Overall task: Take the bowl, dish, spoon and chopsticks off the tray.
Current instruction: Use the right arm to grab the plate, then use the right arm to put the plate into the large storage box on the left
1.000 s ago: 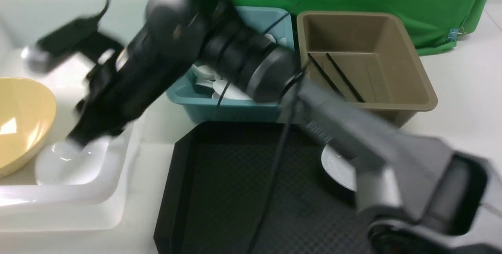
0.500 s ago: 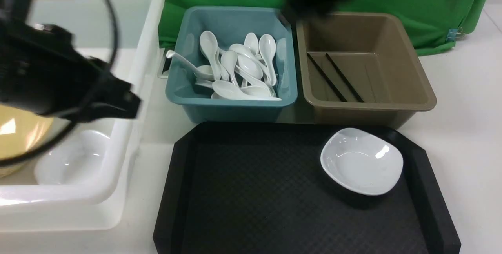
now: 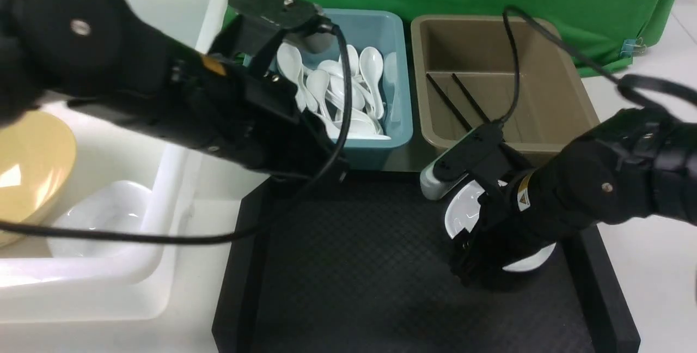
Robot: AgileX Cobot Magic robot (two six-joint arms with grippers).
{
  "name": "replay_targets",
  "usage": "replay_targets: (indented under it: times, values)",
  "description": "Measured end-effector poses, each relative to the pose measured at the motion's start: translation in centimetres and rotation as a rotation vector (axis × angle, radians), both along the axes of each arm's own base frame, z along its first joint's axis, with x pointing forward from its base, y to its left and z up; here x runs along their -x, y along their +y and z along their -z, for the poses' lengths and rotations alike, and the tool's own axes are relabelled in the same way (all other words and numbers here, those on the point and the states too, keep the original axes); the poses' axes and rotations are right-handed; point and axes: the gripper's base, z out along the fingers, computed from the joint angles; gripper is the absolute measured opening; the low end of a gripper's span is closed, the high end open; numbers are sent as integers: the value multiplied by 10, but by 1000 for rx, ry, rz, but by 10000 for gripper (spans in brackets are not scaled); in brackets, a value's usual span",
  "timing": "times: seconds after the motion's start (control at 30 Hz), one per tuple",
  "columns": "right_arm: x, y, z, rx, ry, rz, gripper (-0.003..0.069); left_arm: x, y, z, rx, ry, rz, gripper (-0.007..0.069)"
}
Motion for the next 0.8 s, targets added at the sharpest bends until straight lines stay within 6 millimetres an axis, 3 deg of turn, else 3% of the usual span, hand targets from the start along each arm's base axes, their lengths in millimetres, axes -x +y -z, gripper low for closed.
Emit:
replay_targets:
  times: [0.2, 0.3, 0.37, 0.4, 0.43, 0.57, 0.67, 0.8]
  values:
    - [-16, -1, 29, 4, 13, 37, 458, -6, -3, 11, -18, 31, 0, 3]
    - [-18, 0, 40, 13, 27, 36, 386, -5, -3, 11, -20, 38, 3, 3]
    - [-20, 1, 42, 13, 18, 30, 266, -5, -3, 11, -20, 45, 0, 3]
    - [-20, 1, 42, 13, 18, 30, 251, -5, -3, 11, -18, 49, -3, 3]
    - [-20, 3, 35, 22, -20, -11, 152, -4, -2, 11, -18, 60, -20, 3]
    - [-13, 4, 21, 28, -29, -33, 118, -2, 4, 9, -51, 69, -60, 3]
    - [13, 12, -15, -20, -32, -59, 40, 3, 16, 1, -122, 27, -85, 3]
    - [34, 25, -68, -156, -67, -92, 27, 6, 38, -14, -127, 27, -171, 3]
